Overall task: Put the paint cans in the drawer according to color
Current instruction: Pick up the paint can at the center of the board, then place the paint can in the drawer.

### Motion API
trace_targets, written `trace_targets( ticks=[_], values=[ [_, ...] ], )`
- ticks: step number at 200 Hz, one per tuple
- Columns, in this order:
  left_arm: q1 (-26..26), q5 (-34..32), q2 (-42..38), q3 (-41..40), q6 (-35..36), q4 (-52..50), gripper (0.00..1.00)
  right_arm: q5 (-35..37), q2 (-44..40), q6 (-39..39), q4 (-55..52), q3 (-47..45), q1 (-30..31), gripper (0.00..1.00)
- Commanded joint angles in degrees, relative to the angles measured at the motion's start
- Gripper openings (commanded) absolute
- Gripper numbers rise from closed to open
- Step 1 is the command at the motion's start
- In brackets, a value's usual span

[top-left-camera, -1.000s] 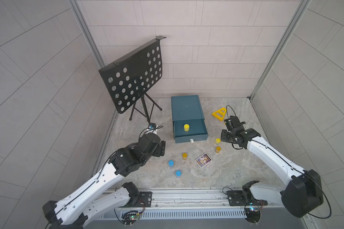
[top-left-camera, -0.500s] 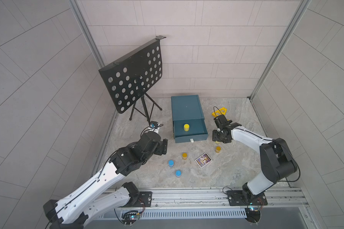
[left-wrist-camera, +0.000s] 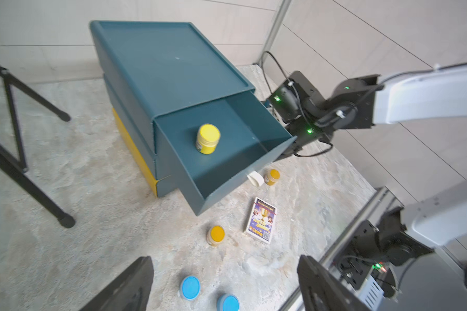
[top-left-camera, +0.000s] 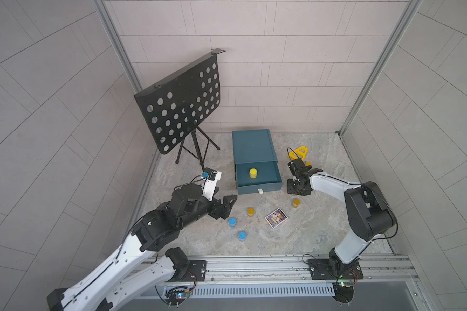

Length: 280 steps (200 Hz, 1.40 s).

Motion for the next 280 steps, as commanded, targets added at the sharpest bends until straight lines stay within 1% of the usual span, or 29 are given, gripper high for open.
trace_targets(
  ticks=[1,17,44,80,104,124,146,174,190,203,216,247,260,280],
  values=[
    [0.60,4.33,-1.96,1.39,2.15,-0.92,0.92,0.17,0.37,-0.33,0.33,-0.44,-0.23,0.46],
    [1.07,3.02,-4.35,1.57,2.95,-2.12,0.92,-0.07,0.46,-0.20,0.68,-0.64,-0.23,0.43],
    [1.58,-0.40,-8.52,1.91,4.24,-4.36,0.94,0.27,0.60,-0.33,0.67,-0.85,-0.23,0.40],
    [1.58,-1.00,-9.48,2.19,4.97,-6.85,0.94,0.83,0.97,-0.50,0.67,-0.72,-0.23,0.39],
    [1.57,-1.19,-9.96,1.68,4.98,-6.85,0.94,1.55,-0.23,-0.64,0.54,-1.16,-0.23,0.34],
    [1.55,-1.34,-10.14,1.14,5.08,-6.90,0.94,3.20,-3.77,-1.08,-0.78,-1.62,-0.23,0.31],
    [1.60,-1.86,-10.23,0.69,5.41,-7.35,0.94,5.41,-10.02,-2.96,-5.62,-0.24,-0.23,0.31],
    [1.58,-2.45,-10.23,0.13,5.69,-7.56,0.94,6.37,-17.37,-6.90,-17.12,7.50,-0.14,0.29],
    [1.59,-2.69,-10.30,-0.40,5.60,-7.25,0.93,6.04,-21.26,-8.33,-21.95,12.47,0.43,0.29],
    [1.63,-2.97,-10.38,-0.54,5.52,-7.11,0.93,6.41,-22.76,-8.91,-25.34,17.06,2.42,0.29],
    [1.63,-2.98,-10.49,-0.63,5.41,-6.87,0.93,8.31,-22.26,-8.90,-28.58,21.95,6.14,0.29],
    [1.63,-2.87,-11.15,-0.97,5.13,-6.76,0.93,11.29,-16.66,-7.47,-33.10,31.62,16.78,0.29],
    [1.63,-2.77,-11.31,-1.07,4.99,-6.76,0.93,11.68,-14.09,-7.02,-33.69,34.65,19.47,0.29],
    [1.63,-2.69,-11.39,-1.24,4.98,-6.92,0.93,11.70,-10.34,-6.66,-34.21,37.68,21.90,0.29]
  ],
)
